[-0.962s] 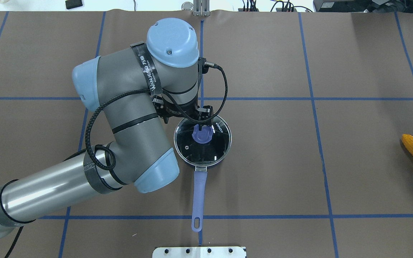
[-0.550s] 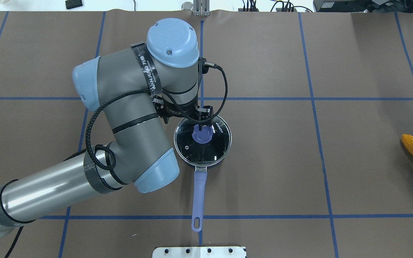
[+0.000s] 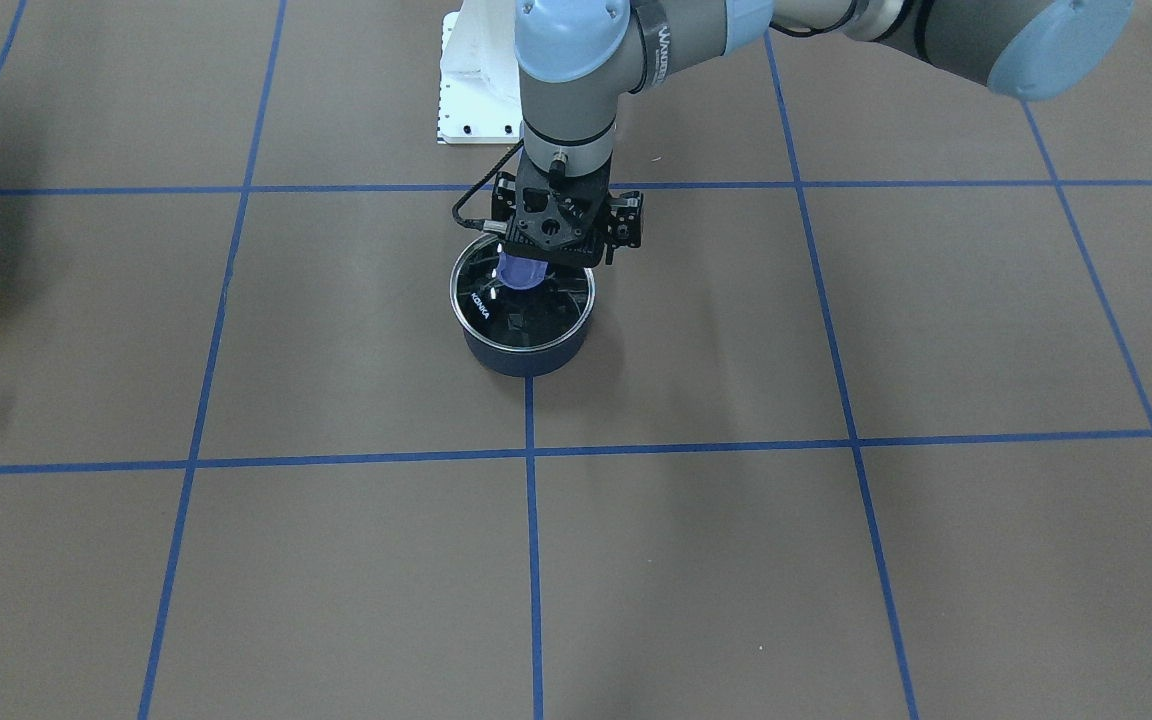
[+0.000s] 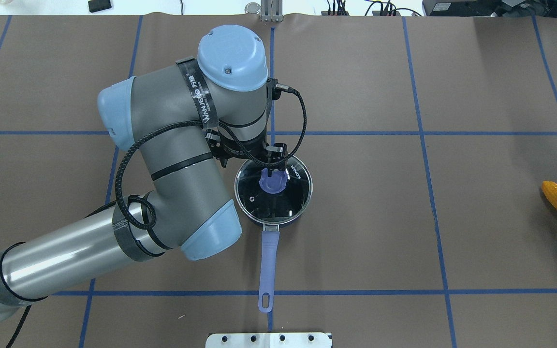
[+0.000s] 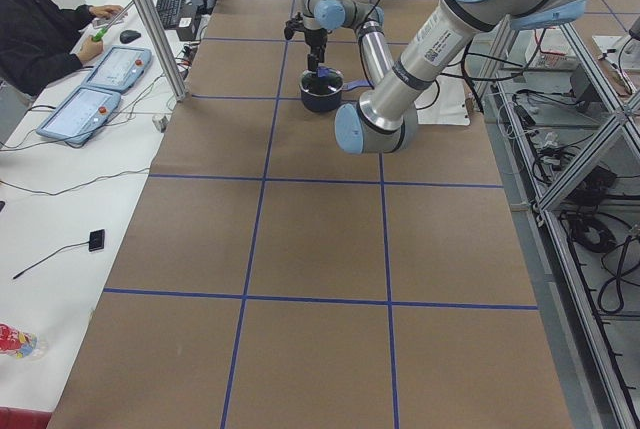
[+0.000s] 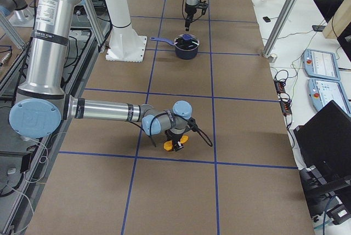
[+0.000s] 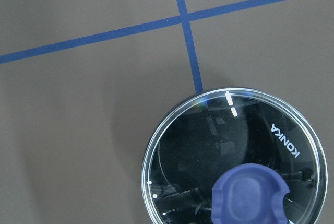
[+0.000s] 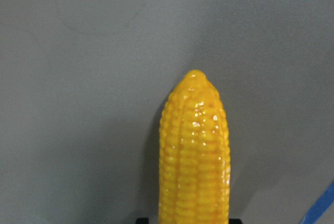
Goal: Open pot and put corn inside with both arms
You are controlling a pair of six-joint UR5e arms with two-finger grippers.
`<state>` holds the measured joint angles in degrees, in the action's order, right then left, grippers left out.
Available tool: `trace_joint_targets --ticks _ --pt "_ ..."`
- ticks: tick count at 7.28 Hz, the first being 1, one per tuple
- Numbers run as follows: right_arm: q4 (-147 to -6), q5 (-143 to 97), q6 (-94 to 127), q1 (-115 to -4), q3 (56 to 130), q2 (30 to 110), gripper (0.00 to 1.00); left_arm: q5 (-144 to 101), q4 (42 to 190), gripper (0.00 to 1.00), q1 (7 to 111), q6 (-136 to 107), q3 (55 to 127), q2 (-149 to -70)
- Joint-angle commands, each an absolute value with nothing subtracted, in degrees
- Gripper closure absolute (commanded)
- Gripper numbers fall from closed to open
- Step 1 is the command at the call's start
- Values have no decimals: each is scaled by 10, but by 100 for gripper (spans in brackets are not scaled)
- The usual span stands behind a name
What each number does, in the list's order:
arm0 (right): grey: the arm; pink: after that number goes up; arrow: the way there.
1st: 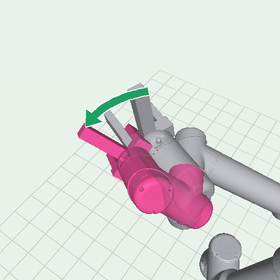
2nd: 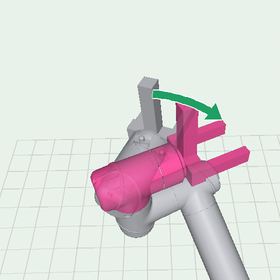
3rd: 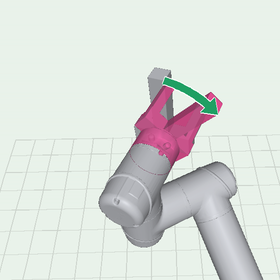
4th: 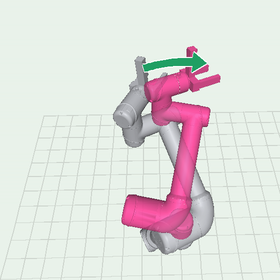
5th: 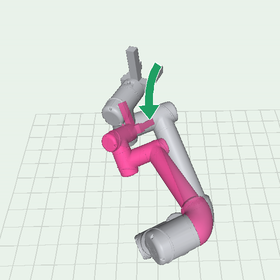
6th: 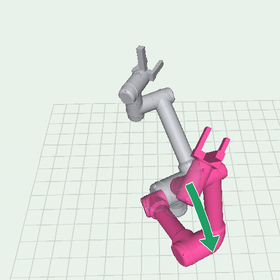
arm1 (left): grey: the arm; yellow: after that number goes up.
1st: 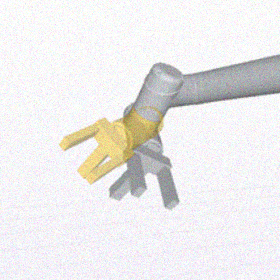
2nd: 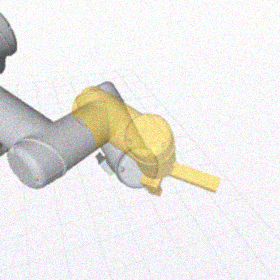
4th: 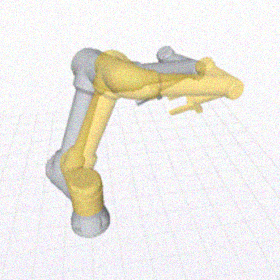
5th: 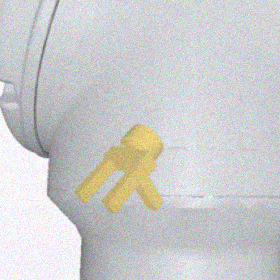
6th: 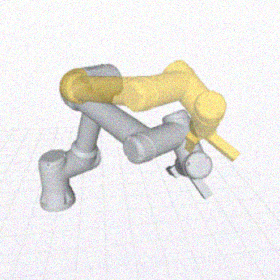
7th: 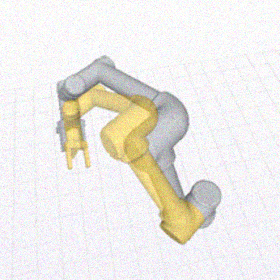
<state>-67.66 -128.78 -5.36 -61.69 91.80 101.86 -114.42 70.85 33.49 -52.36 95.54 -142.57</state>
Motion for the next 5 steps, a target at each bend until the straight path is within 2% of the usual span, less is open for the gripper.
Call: trace_joint_targets --ticks 1,2,3,5 --pt "-676 -1288 -71 -616 912 1018 48 -1144 708 0 335 -523 956 -1425" --pt "-676 -1288 -71 -616 918 1016 51 -1144 708 0 335 -524 955 -1425" --pt "-676 -1288 -72 -616 921 1016 59 -1144 708 0 335 -524 955 -1426" --pt "-678 -1290 -77 -616 942 1015 59 -1144 708 0 335 -531 955 -1426"
